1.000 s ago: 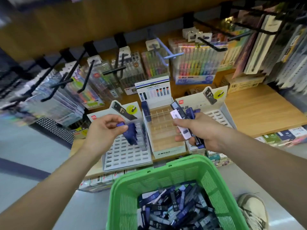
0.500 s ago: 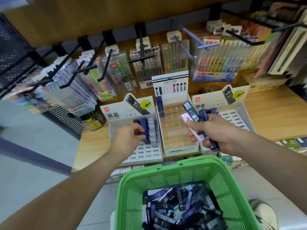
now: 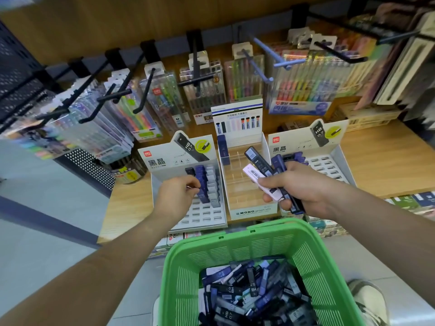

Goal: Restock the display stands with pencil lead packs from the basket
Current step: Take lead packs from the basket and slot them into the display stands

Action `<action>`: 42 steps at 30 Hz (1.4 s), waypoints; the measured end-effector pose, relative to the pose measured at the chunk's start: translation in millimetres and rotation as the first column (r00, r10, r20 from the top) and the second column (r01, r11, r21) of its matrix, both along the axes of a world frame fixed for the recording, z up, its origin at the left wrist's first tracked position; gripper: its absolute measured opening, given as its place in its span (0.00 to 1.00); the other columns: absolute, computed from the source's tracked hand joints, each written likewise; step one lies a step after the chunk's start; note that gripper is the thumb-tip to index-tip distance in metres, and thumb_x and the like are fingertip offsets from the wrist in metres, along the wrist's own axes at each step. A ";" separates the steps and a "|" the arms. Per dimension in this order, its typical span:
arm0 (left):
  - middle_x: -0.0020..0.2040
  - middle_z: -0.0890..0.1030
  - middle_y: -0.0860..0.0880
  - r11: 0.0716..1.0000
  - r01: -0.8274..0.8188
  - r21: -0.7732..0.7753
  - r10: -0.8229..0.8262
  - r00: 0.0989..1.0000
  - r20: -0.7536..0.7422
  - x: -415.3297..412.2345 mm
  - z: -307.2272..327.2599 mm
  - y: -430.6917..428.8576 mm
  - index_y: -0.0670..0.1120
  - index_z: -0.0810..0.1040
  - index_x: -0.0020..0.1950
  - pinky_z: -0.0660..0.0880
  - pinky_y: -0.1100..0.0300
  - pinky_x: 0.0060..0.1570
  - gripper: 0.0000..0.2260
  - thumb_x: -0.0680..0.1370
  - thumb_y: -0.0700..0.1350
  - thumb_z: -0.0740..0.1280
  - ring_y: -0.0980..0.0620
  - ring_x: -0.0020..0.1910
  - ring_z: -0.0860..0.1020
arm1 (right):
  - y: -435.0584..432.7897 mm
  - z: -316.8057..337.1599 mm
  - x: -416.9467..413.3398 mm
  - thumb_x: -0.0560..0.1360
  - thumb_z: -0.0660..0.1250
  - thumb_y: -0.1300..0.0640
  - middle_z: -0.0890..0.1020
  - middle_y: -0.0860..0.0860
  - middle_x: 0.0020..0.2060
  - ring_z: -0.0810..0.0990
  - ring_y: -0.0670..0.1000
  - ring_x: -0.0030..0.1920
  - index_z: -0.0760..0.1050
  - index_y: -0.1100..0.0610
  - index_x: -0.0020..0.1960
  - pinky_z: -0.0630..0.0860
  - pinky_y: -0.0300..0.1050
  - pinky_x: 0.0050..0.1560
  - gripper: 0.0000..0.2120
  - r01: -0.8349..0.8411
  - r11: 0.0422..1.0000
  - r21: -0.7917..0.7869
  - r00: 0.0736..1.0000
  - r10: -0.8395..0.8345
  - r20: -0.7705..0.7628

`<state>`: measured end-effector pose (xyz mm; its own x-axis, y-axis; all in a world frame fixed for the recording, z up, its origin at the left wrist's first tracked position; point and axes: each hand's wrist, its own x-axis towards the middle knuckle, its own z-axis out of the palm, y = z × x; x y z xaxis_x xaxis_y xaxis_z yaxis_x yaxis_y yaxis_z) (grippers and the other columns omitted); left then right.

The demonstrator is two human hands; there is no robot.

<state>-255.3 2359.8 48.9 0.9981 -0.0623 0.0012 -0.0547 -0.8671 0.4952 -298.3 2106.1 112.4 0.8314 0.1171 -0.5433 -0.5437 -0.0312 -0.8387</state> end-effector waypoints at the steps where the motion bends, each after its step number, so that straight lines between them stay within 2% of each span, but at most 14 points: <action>1: 0.44 0.84 0.49 1.000 0.007 0.025 -0.007 1.000 0.003 0.6 2.2 0.0 0.47 0.83 0.46 0.71 0.65 0.39 0.04 0.76 0.39 0.70 0.53 0.38 0.78 | 0.3 -0.3 -0.2 0.78 0.67 0.65 0.80 0.54 0.29 0.79 0.46 0.25 0.76 0.60 0.50 0.64 0.35 0.18 0.02 -0.002 1.000 -0.007 1.000 0.002 0.005; 5: 0.47 0.83 0.51 1.000 0.008 0.029 -0.009 0.999 0.035 2.1 19.3 0.6 0.47 0.85 0.49 0.73 0.63 0.46 0.07 0.76 0.39 0.69 0.57 0.39 0.77 | 1.6 -0.2 -0.5 0.77 0.69 0.64 0.82 0.51 0.26 0.80 0.45 0.27 0.76 0.62 0.51 0.64 0.35 0.19 0.04 -0.026 0.999 -0.036 0.999 0.027 0.026; 8: 0.43 0.84 0.53 0.941 -0.058 -0.334 0.053 0.998 -0.025 -2.7 47.2 -6.7 0.51 0.84 0.47 0.78 0.62 0.46 0.09 0.77 0.38 0.68 0.58 0.38 0.79 | 2.6 1.7 -1.0 0.75 0.72 0.64 0.84 0.50 0.29 0.82 0.46 0.30 0.76 0.61 0.49 0.65 0.35 0.19 0.06 -0.039 0.999 -0.029 0.998 0.041 0.044; 10: 0.43 0.84 0.55 0.862 0.012 -0.506 -0.074 0.992 -0.102 -12.8 66.7 -18.4 0.55 0.84 0.48 0.77 0.64 0.43 0.09 0.76 0.40 0.70 0.57 0.40 0.81 | 4.2 4.3 -1.0 0.73 0.73 0.64 0.85 0.51 0.31 0.83 0.47 0.31 0.77 0.60 0.49 0.65 0.35 0.19 0.07 -0.041 0.999 -0.022 0.998 0.043 0.056; 13: 0.42 0.82 0.58 0.863 0.254 -0.438 -0.317 0.945 -0.077 -33.6 82.0 -39.7 0.62 0.81 0.52 0.72 0.70 0.37 0.13 0.73 0.44 0.73 0.62 0.37 0.78 | 8.8 7.3 -1.8 0.71 0.75 0.63 0.84 0.51 0.30 0.82 0.47 0.30 0.78 0.59 0.47 0.65 0.35 0.20 0.08 -0.051 0.999 -0.005 0.995 0.051 0.086; 15: 0.42 0.82 0.55 0.863 0.315 -0.395 -0.354 0.935 -0.028 -40.3 82.1 -48.0 0.64 0.80 0.50 0.73 0.67 0.38 0.15 0.72 0.43 0.74 0.60 0.37 0.76 | 11.6 9.0 -2.9 0.72 0.75 0.60 0.83 0.51 0.30 0.81 0.47 0.29 0.79 0.61 0.49 0.65 0.35 0.20 0.09 -0.055 0.998 0.004 0.994 0.055 0.093; 18: 0.38 0.83 0.49 0.879 0.245 -0.409 -0.305 0.949 -0.086 -40.4 82.5 -48.3 0.55 0.83 0.49 0.73 0.64 0.34 0.07 0.77 0.43 0.69 0.56 0.32 0.76 | 11.8 11.3 -2.8 0.74 0.72 0.51 0.85 0.56 0.35 0.76 0.47 0.26 0.78 0.63 0.54 0.64 0.35 0.19 0.16 0.017 0.994 0.109 0.999 -0.021 0.037; 21: 0.38 0.83 0.46 0.844 0.148 -0.515 -0.296 0.930 -0.217 -43.1 81.1 -49.8 0.47 0.80 0.46 0.76 0.62 0.35 0.09 0.81 0.43 0.61 0.53 0.32 0.78 | 9.8 15.8 -3.3 0.69 0.73 0.45 0.85 0.58 0.39 0.73 0.46 0.27 0.80 0.60 0.49 0.63 0.34 0.18 0.19 0.062 0.965 0.255 0.997 -0.069 0.020; 26: 0.39 0.83 0.45 0.738 0.040 -0.674 -0.375 0.854 -0.360 -51.2 78.2 -57.6 0.41 0.80 0.50 0.77 0.63 0.35 0.11 0.81 0.44 0.60 0.54 0.33 0.78 | 13.7 13.7 -6.6 0.72 0.73 0.62 0.81 0.52 0.32 0.72 0.45 0.29 0.80 0.60 0.46 0.62 0.32 0.19 0.04 0.099 0.942 0.321 0.992 -0.118 0.039; 29: 0.38 0.80 0.46 0.745 0.049 -0.665 -0.328 0.895 -0.301 -51.7 75.5 -62.2 0.41 0.80 0.51 0.78 0.60 0.39 0.05 0.77 0.41 0.68 0.53 0.35 0.78 | 15.2 11.7 -6.7 0.73 0.73 0.61 0.79 0.50 0.29 0.72 0.45 0.28 0.79 0.58 0.45 0.62 0.33 0.18 0.04 0.100 0.957 0.272 0.992 -0.116 0.044; 32: 0.39 0.80 0.46 0.642 -0.012 -0.766 -0.272 0.931 -0.243 -47.5 79.9 -63.4 0.44 0.75 0.58 0.80 0.58 0.38 0.15 0.73 0.38 0.72 0.51 0.34 0.80 | 14.4 9.9 -6.3 0.71 0.75 0.62 0.77 0.48 0.27 0.70 0.44 0.26 0.79 0.59 0.45 0.63 0.34 0.19 0.05 0.043 0.977 0.210 0.996 -0.059 0.070; 35: 0.38 0.82 0.51 0.592 0.019 -0.805 -0.334 0.916 -0.224 -44.2 86.7 -62.4 0.47 0.78 0.60 0.80 0.61 0.38 0.19 0.70 0.42 0.72 0.52 0.37 0.82 | 12.6 8.3 -6.2 0.71 0.75 0.63 0.77 0.48 0.27 0.69 0.44 0.25 0.80 0.61 0.48 0.63 0.34 0.20 0.07 -0.018 0.975 0.219 0.998 0.004 0.062; 39: 0.39 0.84 0.46 0.619 -0.049 -0.784 -0.228 0.944 -0.240 -29.5 95.3 -63.6 0.44 0.82 0.51 0.80 0.63 0.38 0.10 0.72 0.34 0.71 0.51 0.37 0.83 | 9.7 9.1 -1.3 0.74 0.73 0.57 0.80 0.50 0.30 0.68 0.44 0.24 0.79 0.63 0.50 0.63 0.34 0.19 0.10 0.056 0.974 0.221 0.998 -0.054 -0.014; 42: 0.43 0.84 0.46 0.714 -0.054 -0.698 -0.057 0.989 -0.135 -3.8 100.5 -61.9 0.46 0.83 0.48 0.80 0.65 0.38 0.09 0.75 0.32 0.69 0.50 0.39 0.84 | -1.0 11.5 4.2 0.78 0.67 0.59 0.79 0.52 0.31 0.67 0.45 0.24 0.80 0.63 0.47 0.60 0.35 0.18 0.07 0.180 0.971 0.160 0.984 -0.179 -0.023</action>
<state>-259.1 2297.9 149.5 0.9908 -0.1010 -0.0905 0.0602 -0.2704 0.9609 -294.2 2105.1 124.0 0.8424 0.0523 -0.5363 -0.5349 0.2023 -0.8204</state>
